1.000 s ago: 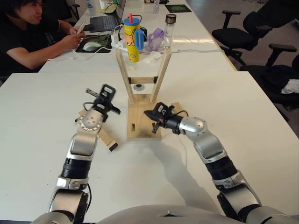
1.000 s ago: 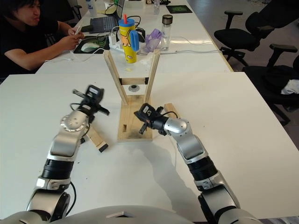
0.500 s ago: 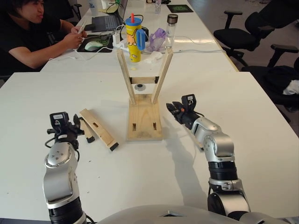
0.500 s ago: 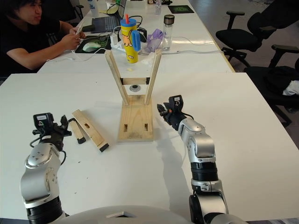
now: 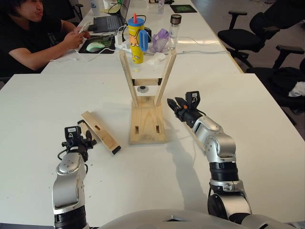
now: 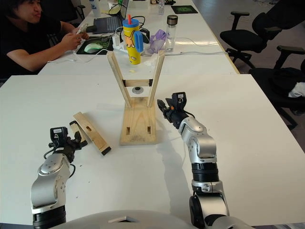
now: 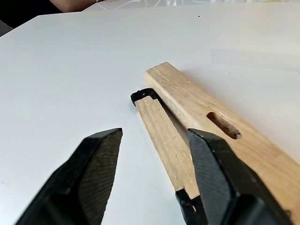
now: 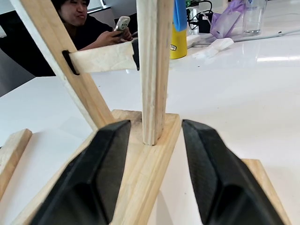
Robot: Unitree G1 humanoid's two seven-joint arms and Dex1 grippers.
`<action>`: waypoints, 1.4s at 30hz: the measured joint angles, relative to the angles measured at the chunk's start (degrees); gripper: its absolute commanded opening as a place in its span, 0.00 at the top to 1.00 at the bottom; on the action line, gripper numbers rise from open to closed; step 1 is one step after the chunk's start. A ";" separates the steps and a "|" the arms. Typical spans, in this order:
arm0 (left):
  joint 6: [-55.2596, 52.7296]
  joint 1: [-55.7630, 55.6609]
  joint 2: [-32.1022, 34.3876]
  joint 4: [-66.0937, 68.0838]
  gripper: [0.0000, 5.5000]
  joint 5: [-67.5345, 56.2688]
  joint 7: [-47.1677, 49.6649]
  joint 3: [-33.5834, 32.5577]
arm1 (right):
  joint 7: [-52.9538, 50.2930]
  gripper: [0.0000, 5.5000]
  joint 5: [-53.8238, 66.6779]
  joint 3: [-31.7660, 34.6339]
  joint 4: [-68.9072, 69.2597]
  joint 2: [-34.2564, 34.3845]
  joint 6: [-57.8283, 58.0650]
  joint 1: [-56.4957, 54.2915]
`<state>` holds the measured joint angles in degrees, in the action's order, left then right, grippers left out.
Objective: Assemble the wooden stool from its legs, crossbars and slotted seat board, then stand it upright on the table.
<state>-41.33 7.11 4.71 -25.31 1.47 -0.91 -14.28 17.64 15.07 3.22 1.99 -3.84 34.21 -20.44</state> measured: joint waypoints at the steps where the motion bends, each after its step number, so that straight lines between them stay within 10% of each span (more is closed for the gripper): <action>1: 0.09 0.01 -0.02 -0.01 0.53 0.00 0.26 0.12 | 0.04 0.63 0.01 -0.16 -0.02 -0.09 -0.04 0.00; 33: -11.82 -5.57 1.83 6.61 0.53 -7.64 0.59 -2.48 | 0.60 0.63 1.67 -3.39 -1.69 0.62 0.31 0.33; 42: -12.06 -5.91 6.65 8.61 0.75 -8.54 -1.87 -2.55 | -1.77 0.63 2.35 -2.26 -0.29 2.52 0.86 1.67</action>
<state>-53.39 1.20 11.36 -16.71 -7.07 -2.78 -16.83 15.87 17.43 0.97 1.71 -1.33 35.07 -18.78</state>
